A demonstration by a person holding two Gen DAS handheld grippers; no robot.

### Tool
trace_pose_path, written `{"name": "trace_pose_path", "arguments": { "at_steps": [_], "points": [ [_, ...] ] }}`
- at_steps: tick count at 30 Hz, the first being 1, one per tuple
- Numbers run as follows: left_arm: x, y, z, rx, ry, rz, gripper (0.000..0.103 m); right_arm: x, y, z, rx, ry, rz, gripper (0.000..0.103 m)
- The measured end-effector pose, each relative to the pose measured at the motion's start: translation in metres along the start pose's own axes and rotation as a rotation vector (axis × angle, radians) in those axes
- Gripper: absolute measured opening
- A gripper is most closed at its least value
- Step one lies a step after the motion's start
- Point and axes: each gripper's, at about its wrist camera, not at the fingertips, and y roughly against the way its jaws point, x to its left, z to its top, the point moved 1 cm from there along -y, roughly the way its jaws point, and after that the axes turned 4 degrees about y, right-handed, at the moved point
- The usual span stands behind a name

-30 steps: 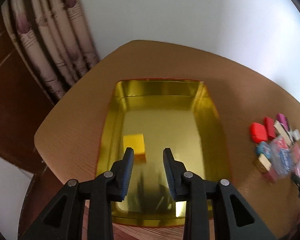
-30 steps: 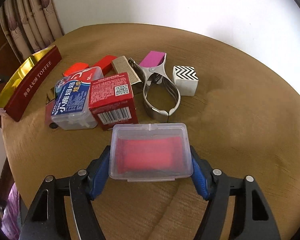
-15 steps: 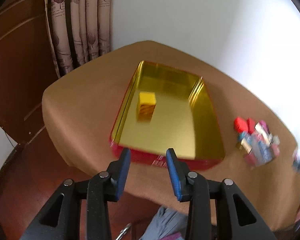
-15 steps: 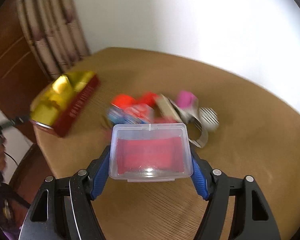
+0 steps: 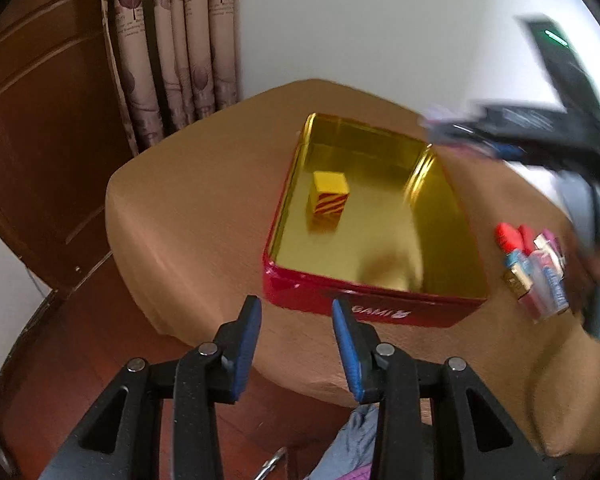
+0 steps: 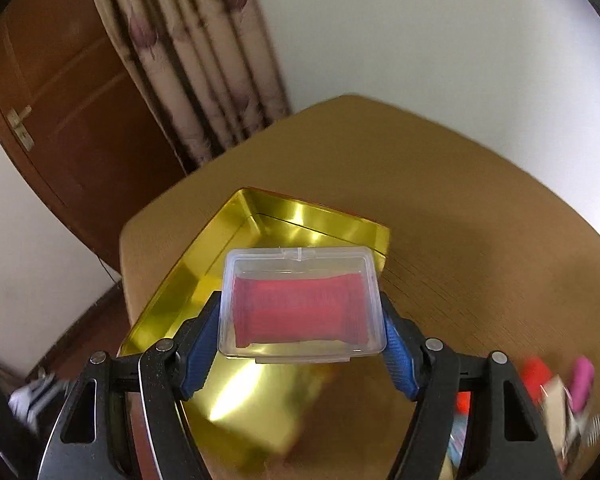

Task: Organize rigid objects
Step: 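Carry the clear red-lined box into the tin and open the right tool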

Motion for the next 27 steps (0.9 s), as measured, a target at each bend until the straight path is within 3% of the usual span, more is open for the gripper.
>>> {"name": "trace_pose_path", "arguments": {
  "at_steps": [6, 13, 24, 27],
  "points": [
    [0.005, -0.019, 0.003, 0.052, -0.016, 0.046, 0.037, 0.016, -0.082, 0.027, 0.132, -0.023, -0.007, 0.068],
    [0.012, -0.027, 0.002, 0.09, 0.009, 0.043, 0.037, 0.024, -0.115, 0.037, 0.211, -0.02, -0.041, 0.069],
    [0.014, -0.028, 0.003, 0.096, 0.005, 0.053, 0.037, 0.033, -0.134, 0.04, 0.196, -0.032, -0.038, 0.07],
    [0.012, -0.026, 0.002, 0.094, -0.009, 0.06, 0.037, 0.031, -0.124, 0.041, 0.159, -0.045, -0.04, 0.086]
  ]
}}
